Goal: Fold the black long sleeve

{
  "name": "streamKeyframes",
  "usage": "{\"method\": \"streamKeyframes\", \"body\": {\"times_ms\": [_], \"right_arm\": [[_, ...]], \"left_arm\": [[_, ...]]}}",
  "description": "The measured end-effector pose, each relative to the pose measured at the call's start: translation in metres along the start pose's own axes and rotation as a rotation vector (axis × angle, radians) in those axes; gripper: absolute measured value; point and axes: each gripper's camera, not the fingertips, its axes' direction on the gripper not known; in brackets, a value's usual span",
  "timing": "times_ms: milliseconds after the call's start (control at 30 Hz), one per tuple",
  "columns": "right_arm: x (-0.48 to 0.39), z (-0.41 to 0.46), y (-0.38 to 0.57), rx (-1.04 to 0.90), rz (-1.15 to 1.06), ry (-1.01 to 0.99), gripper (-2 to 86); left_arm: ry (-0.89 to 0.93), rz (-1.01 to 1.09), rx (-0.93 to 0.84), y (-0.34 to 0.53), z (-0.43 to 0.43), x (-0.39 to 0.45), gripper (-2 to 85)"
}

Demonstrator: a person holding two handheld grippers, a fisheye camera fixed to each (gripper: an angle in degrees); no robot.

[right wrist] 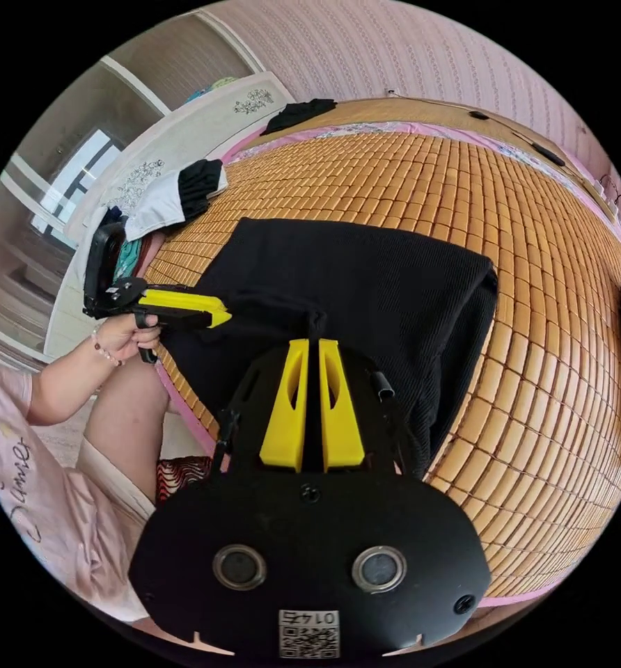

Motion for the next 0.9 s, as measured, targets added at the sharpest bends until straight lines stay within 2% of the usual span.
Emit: {"method": "streamKeyframes", "body": {"times_ms": [67, 200, 333, 433, 533, 700, 733, 800, 833, 900], "right_arm": [[-0.015, -0.017, 0.016, 0.011, -0.135, -0.104, 2.5], [-0.033, -0.029, 0.047, -0.115, -0.237, -0.122, 2.2], [-0.046, -0.036, 0.052, -0.158, -0.241, -0.03, 1.3], [-0.061, -0.026, 0.017, -0.105, -0.282, 0.018, 0.3], [-0.086, 0.009, -0.039, -0.133, -0.36, 0.06, -0.1], [-0.123, 0.086, -0.108, -0.289, -0.446, 0.205, -0.6], [-0.125, 0.116, -0.113, -0.439, -0.466, 0.245, -0.7], [-0.131, 0.119, -0.123, -0.453, -0.505, 0.256, -0.9], [-0.132, 0.125, -0.133, -0.542, -0.523, 0.246, -0.9], [-0.137, 0.118, -0.149, -0.505, -0.552, 0.291, -0.9]], "left_arm": [[0.067, 0.068, 0.013, 0.023, -0.015, 0.011, -0.8], [0.174, 0.095, -0.037, 0.073, -0.026, 0.025, -0.8], [0.121, 0.038, -0.036, 0.107, -0.034, 0.034, -0.9], [0.07, 0.104, 0.018, 0.098, -0.027, 0.06, -1.0], [0.05, 0.188, 0.034, 0.079, 0.003, 0.093, -1.0], [-0.082, 0.27, -0.025, 0.074, 0.056, 0.132, -1.0], [-0.118, 0.288, -0.093, 0.079, 0.075, 0.136, -1.0], [-0.138, 0.333, -0.035, 0.091, 0.08, 0.142, -1.0], [-0.149, 0.352, -0.022, 0.098, 0.083, 0.145, -1.0], [-0.142, 0.337, -0.008, 0.105, 0.086, 0.146, -1.0]]}}
